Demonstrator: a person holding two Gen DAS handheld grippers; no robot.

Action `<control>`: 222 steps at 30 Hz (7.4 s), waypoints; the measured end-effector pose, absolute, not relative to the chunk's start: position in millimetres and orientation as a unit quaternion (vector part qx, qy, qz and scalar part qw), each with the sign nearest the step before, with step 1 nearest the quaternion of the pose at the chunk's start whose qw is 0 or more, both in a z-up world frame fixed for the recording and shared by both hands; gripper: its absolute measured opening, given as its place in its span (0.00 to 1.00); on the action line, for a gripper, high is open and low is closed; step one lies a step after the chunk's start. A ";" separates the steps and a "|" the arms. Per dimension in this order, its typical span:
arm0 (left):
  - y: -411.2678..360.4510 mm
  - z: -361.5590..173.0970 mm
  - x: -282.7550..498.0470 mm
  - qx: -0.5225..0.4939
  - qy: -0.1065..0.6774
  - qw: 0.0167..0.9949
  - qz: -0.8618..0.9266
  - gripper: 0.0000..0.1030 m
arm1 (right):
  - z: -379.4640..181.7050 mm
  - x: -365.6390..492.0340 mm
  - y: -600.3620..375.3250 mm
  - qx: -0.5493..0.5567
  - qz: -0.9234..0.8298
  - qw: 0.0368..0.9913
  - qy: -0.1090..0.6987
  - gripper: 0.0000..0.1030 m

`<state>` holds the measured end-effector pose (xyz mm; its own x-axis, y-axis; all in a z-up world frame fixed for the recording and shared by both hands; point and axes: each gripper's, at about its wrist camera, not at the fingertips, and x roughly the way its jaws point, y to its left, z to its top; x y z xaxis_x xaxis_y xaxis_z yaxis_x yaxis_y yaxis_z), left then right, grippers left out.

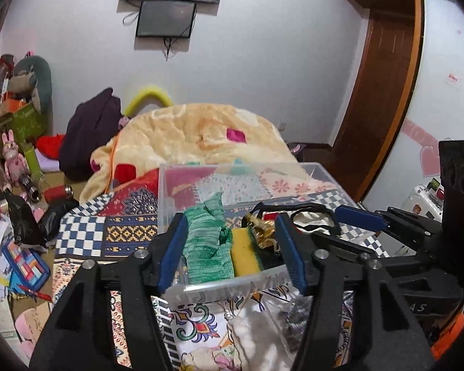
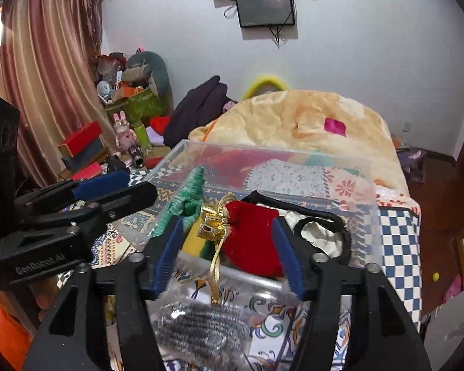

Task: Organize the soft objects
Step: 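Grasp the bagged silver scrubber with the right gripper while the left gripper grasps the white cloth, then carry the scrubber and white cloth into the clear box and open both grippers, then grasp the floral scrunchie with the left gripper while the right gripper grasps the beaded bracelet, then carry the scrunchie and bracelet into the clear box and open both grippers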

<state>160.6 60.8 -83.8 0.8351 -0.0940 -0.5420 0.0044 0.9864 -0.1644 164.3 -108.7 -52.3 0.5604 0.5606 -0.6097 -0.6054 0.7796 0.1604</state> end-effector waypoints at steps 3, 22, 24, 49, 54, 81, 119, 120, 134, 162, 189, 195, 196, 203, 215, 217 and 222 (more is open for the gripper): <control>59.1 -77.1 147.8 -0.068 0.277 0.958 -0.025 0.62 | -48.6 155.7 -112.9 -0.034 0.329 0.886 0.325 0.65; 62.7 -127.8 95.3 -0.077 0.331 0.941 -0.009 0.68 | -118.6 142.1 -98.9 -0.014 0.341 0.832 0.437 0.81; 62.1 -134.0 94.4 -0.084 0.338 0.937 -0.010 0.68 | -120.6 139.5 -102.7 -0.008 0.342 0.833 0.435 0.81; 19.7 -165.2 117.6 -0.083 0.391 0.914 -0.068 0.32 | -97.8 117.4 -166.0 0.039 0.314 0.867 0.384 0.36; 18.9 -165.2 114.4 -0.080 0.386 0.916 -0.068 0.13 | -99.7 115.5 -167.7 0.042 0.312 0.866 0.387 0.36; 38.5 -45.1 90.6 -0.073 0.227 0.969 -0.057 0.06 | -39.1 117.8 -182.1 0.042 0.295 0.906 0.301 0.36; 50.2 -113.9 196.8 -0.059 0.297 0.953 -0.001 0.07 | -77.5 190.5 -126.2 -0.010 0.267 0.898 0.350 0.37; 51.4 -115.5 196.9 -0.061 0.301 0.952 -0.003 0.07 | -78.3 190.4 -125.2 -0.011 0.266 0.897 0.352 0.37; 54.9 -115.6 174.7 -0.067 0.311 0.948 -0.009 0.49 | -67.8 175.1 -134.9 -0.005 0.265 0.901 0.343 0.66; 58.4 -142.4 90.1 -0.084 0.368 0.926 -0.015 0.92 | -101.8 101.5 -120.1 -0.051 0.316 0.865 0.387 0.74; 31.5 -183.7 74.3 -0.053 0.406 0.912 -0.020 0.37 | -131.3 78.6 -122.5 -0.109 0.291 0.870 0.383 0.25; 27.4 -171.6 69.7 -0.057 0.394 0.917 -0.034 0.27 | -128.3 78.5 -132.6 -0.087 0.300 0.866 0.391 0.12; 27.4 -169.0 69.7 -0.057 0.390 0.918 -0.035 0.27 | -127.1 77.6 -134.2 -0.086 0.299 0.867 0.390 0.12; 24.5 -137.3 68.9 -0.054 0.351 0.934 -0.043 0.27 | -109.6 72.7 -147.0 -0.072 0.300 0.876 0.371 0.12; 15.1 -88.3 77.4 -0.048 0.280 0.957 -0.054 0.27 | -50.0 66.4 -160.0 -0.040 0.302 0.906 0.295 0.12; 13.2 -81.9 82.8 -0.048 0.270 0.960 -0.056 0.27 | -39.5 69.4 -160.3 -0.040 0.298 0.912 0.279 0.12; 9.6 -68.4 100.0 -0.051 0.252 0.964 -0.065 0.27 | -22.1 81.9 -157.5 -0.037 0.289 0.923 0.252 0.12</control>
